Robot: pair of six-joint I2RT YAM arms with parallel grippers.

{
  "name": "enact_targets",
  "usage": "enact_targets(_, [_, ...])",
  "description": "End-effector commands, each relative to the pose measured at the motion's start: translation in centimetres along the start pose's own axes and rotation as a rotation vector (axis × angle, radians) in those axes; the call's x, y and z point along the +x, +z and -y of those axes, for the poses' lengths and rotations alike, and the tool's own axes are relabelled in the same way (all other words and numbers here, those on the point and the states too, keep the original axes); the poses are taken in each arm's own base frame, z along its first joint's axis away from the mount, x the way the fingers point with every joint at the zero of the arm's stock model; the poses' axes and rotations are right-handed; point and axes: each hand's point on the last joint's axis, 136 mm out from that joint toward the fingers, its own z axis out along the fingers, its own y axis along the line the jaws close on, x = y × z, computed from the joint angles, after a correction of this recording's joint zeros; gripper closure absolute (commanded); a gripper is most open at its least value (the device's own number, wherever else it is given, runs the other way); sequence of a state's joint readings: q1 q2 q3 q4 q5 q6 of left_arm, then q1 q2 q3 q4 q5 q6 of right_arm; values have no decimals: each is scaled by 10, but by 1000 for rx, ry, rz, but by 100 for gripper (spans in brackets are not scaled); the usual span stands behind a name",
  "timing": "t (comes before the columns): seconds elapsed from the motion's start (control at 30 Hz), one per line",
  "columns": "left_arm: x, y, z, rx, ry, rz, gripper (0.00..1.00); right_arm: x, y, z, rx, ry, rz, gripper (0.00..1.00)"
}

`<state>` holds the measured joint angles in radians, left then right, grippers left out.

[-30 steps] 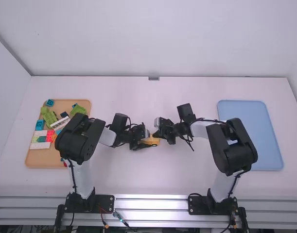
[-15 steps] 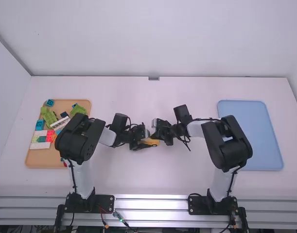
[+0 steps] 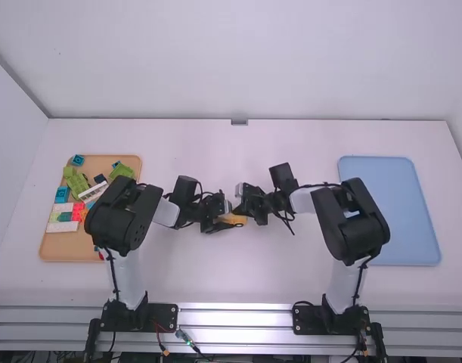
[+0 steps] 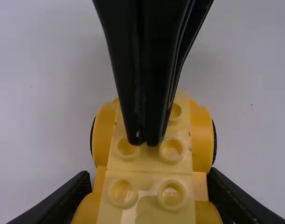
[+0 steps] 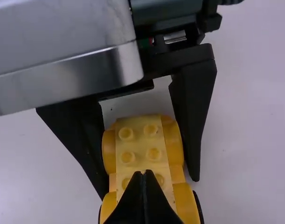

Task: Assemble lego blocks to make yellow taxi

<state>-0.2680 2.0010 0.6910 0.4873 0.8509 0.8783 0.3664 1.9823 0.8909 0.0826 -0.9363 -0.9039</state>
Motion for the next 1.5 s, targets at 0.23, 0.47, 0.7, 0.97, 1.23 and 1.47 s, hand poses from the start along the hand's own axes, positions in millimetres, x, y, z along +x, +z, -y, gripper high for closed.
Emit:
enact_targets(0.23, [4,3,0,-5,-2,-27,42,-48,-33,27,132,-116,-14,100])
enact_targets(0.47, [-3,3,2,20,8,8,37,-48,-65,38,312,-12,-165,1])
enact_targets(0.7, [2,4,-2,12,-18,-26,1,-31,-75,42,385,104,-252,1])
enact_targets(0.97, [-2,-8,-8,-4,-58,-103,1,-30,-75,44,389,103,-250,1])
enact_targets(1.23, [-46,-61,-28,-76,-98,-194,1,-30,-76,44,391,100,-249,1])
enact_targets(1.47, [-72,-126,-37,-196,-138,-370,1,-30,-76,44,392,99,-248,1])
